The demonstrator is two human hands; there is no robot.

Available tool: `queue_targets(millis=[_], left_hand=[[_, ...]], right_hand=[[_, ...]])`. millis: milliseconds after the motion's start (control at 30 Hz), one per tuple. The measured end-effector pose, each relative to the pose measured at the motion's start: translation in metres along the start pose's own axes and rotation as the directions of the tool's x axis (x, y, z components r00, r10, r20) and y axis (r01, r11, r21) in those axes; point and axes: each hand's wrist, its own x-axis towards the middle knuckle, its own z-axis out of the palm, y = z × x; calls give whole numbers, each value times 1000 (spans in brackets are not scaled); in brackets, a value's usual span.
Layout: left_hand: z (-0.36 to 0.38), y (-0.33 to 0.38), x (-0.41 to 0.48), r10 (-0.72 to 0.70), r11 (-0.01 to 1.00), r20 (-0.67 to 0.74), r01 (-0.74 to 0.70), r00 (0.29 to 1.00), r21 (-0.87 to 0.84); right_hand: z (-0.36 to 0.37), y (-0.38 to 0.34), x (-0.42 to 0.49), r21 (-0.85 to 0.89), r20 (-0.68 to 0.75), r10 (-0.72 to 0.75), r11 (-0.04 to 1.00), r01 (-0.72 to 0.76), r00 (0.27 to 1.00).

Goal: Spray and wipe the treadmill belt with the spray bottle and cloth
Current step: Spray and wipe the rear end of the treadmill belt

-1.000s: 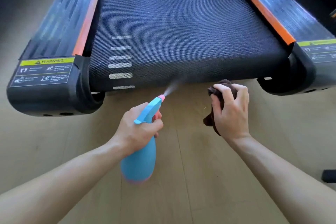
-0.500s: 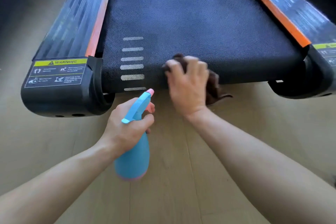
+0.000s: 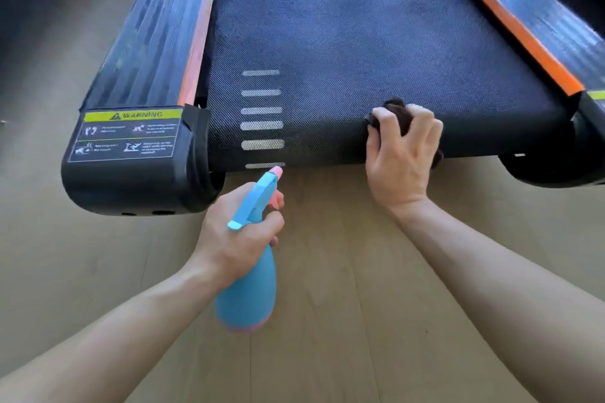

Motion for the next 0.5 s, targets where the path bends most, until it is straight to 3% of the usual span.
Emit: queue_targets(millis=[233, 367, 500], left_hand=[[7, 0, 7, -11, 1000, -4, 11, 1000, -1], [10, 1, 6, -13, 1000, -4, 13, 1000, -7], [3, 1, 4, -14, 1000, -11, 14, 1000, 7]], right_hand=[[14, -53, 8, 66, 14, -272, 960, 271, 962], [12, -39, 9, 108, 9, -441, 893, 438, 897], [-2, 8, 9, 75, 0, -295, 953, 294, 956]])
